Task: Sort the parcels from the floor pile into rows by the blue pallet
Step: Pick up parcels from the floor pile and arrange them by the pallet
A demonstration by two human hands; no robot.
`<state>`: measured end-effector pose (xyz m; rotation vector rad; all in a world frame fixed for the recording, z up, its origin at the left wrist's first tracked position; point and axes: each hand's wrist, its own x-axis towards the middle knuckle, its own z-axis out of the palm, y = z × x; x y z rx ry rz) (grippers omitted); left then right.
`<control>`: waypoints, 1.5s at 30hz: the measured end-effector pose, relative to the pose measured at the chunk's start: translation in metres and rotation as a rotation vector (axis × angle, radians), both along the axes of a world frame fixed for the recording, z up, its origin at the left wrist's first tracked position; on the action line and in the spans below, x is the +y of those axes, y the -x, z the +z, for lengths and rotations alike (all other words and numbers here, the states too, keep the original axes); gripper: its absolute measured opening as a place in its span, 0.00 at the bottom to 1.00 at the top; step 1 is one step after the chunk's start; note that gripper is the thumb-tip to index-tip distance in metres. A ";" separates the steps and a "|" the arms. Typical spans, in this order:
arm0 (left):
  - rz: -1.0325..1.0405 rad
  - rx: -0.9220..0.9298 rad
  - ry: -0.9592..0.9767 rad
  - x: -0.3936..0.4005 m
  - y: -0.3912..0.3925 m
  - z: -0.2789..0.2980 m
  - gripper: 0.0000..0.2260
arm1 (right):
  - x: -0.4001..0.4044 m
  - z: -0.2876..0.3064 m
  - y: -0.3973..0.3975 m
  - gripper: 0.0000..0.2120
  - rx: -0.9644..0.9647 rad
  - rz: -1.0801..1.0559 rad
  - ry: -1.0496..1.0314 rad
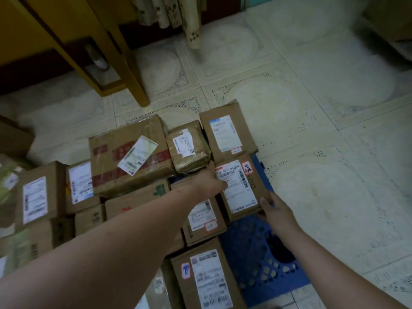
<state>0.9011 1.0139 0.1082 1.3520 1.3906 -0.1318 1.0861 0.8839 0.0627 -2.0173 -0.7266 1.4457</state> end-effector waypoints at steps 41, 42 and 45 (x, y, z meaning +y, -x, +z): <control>0.483 0.885 -0.671 -0.335 0.574 0.973 0.27 | -0.064 1.001 0.627 0.35 -0.812 1.349 -0.784; 0.498 0.908 -0.670 -0.356 0.597 0.979 0.26 | -0.077 1.004 0.653 0.35 -0.808 1.363 -0.802; 0.563 0.962 -0.640 -0.414 0.662 0.987 0.26 | -0.118 1.009 0.718 0.36 -0.808 1.418 -0.799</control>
